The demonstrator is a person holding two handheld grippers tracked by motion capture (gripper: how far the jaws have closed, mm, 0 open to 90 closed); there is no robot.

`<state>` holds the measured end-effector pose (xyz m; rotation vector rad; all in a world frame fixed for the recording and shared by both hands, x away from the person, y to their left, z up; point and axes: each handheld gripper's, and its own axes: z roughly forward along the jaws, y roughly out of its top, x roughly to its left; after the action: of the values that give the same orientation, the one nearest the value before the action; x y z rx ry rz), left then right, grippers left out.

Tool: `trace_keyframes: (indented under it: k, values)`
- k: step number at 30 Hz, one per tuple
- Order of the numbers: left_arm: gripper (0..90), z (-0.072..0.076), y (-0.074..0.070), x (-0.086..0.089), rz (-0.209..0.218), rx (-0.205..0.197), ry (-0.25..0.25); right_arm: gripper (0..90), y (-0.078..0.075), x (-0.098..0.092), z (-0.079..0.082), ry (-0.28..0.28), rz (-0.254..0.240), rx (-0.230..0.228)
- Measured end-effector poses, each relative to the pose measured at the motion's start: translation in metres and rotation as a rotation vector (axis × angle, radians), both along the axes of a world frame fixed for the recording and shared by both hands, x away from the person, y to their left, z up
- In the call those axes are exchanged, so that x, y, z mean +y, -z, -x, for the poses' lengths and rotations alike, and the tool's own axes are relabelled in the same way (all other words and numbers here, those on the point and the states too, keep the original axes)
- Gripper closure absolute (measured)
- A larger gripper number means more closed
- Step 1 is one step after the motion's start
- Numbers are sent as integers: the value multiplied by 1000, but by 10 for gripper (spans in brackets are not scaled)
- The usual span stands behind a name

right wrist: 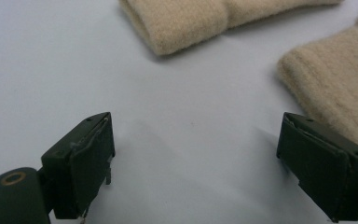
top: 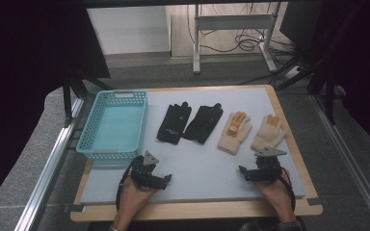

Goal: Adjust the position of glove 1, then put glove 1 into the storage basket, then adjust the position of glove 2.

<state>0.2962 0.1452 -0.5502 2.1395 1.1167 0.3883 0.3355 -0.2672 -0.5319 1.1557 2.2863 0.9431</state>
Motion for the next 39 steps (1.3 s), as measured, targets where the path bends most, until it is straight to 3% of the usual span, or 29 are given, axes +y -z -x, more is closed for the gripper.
trace_keyframes:
  k: [26,30,36,39]
  values:
    - [14,0,0,0,5,-2,-2,107,0,0,1,9,1,-2]
    - [14,0,0,0,7,-3,-4,118,-2,2,4,19,11,-22]
    - [14,0,0,0,5,-3,-2,136,-7,2,4,22,-32,-13]
    - [14,0,0,0,5,-2,-2,135,-10,4,1,19,-48,16]
